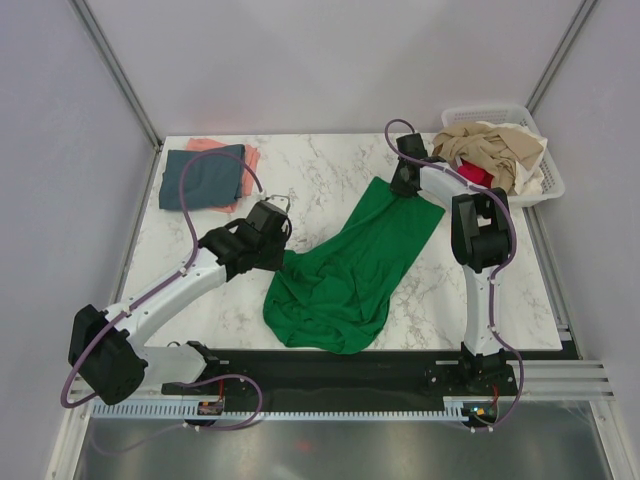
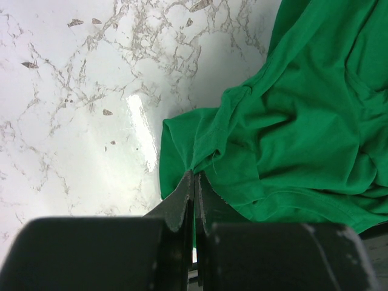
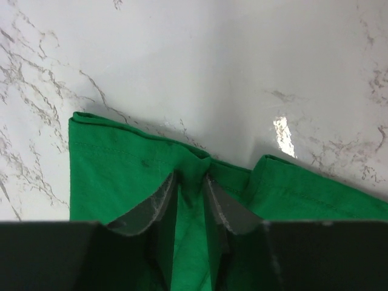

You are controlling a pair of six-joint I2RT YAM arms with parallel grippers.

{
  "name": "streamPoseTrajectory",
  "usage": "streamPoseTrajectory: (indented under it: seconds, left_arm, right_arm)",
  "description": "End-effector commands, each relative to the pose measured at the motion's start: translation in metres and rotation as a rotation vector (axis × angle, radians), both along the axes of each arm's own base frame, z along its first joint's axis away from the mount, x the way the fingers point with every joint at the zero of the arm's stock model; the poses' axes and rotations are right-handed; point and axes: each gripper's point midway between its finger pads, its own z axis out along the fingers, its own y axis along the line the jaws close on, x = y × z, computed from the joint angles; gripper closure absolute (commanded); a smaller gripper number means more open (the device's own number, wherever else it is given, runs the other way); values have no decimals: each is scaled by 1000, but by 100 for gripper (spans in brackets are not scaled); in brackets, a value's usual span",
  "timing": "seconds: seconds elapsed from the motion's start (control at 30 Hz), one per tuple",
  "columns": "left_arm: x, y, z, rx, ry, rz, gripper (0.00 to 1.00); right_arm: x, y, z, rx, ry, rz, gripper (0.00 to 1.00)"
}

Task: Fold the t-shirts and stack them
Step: Flatten the tshirt out

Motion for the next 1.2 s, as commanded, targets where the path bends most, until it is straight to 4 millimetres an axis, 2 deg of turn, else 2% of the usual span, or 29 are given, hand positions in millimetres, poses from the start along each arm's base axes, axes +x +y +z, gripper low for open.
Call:
streamPoseTrajectory:
  seconds: [0.0, 0.13, 0.23, 0.3, 0.4, 0.43, 0.47, 0.53, 0.57, 0.63, 0.67, 0.7, 0.73, 0.77, 0.8, 0.83, 0.87, 0.9, 0.93, 0.97, 1.0, 1.03, 1.1, 1.13, 1.17]
  left_arm:
    - [2, 5, 4, -8, -16, 39, 98]
    - [2, 5, 4, -7, -15, 40, 98]
    - [2, 6, 3, -4, -13, 39, 98]
    - [2, 6, 3, -1, -13, 39, 98]
    - [5, 8, 10, -4, -41, 43, 98]
    - [6, 8, 15, -5, -57, 37, 98]
    - [6, 8, 23, -17, -79, 26, 98]
    - [6, 3, 43, -45, -121, -20, 98]
    - [6, 2, 53, -60, -144, -37, 98]
    - [3, 10, 88, -79, -231, -52, 98]
    - [2, 12, 100, -84, -261, -56, 98]
    - [1, 15, 114, -93, -295, -69, 98]
    - [-3, 18, 139, -104, -364, -105, 98]
    - [-5, 20, 153, -113, -404, -117, 98]
    - [-8, 23, 165, -119, -437, -134, 98]
    - [-16, 25, 192, -138, -513, -185, 98]
    - [-20, 26, 205, -142, -547, -210, 98]
    - [-24, 28, 216, -148, -579, -228, 98]
    - [-35, 31, 244, -176, -651, -271, 98]
    - [-42, 30, 254, -194, -671, -305, 98]
    - [-50, 32, 267, -195, -718, -343, 98]
    - [-64, 35, 289, -225, -785, -392, 98]
    - [-81, 37, 311, -251, -856, -452, 98]
    - [-95, 36, 331, -270, -921, -523, 98]
    - [-108, 37, 342, -283, -965, -569, 98]
  right_arm:
    - [9, 6, 9, 29, -27, 6, 77]
    - [10, 10, 11, 39, -30, 18, 92]
    - [9, 11, 13, 44, -29, 20, 96]
    - [9, 11, 21, 46, -38, 22, 100]
    - [6, 13, 43, 58, -61, 34, 100]
    - [4, 12, 50, 58, -69, 38, 100]
    - [2, 12, 75, 67, -105, 45, 100]
    - [-11, 9, 96, 63, -119, 54, 100]
    - [-18, 4, 134, 62, -182, 52, 100]
    - [-40, -3, 156, 50, -198, 50, 100]
    - [-55, -7, 201, 62, -280, 50, 100]
    - [-67, -10, 217, 67, -307, 47, 100]
    - [-82, -14, 225, 65, -318, 44, 100]
    - [-106, -21, 269, 81, -421, 32, 100]
    - [-117, -26, 289, 90, -492, 12, 100]
    - [-133, -29, 289, 98, -512, 11, 100]
    - [-164, -35, 334, 131, -640, 11, 100]
    - [-178, -38, 351, 143, -705, 17, 100]
    - [-193, -41, 356, 149, -732, 19, 100]
    - [-222, -47, 385, 171, -824, 22, 100]
    - [-237, -50, 394, 176, -852, 28, 100]
    - [-263, -54, 413, 188, -921, 51, 100]
    - [-292, -58, 428, 199, -979, 72, 100]
    - [-305, -60, 436, 197, -1015, 90, 100]
    - [-332, -65, 452, 214, -1088, 98, 100]
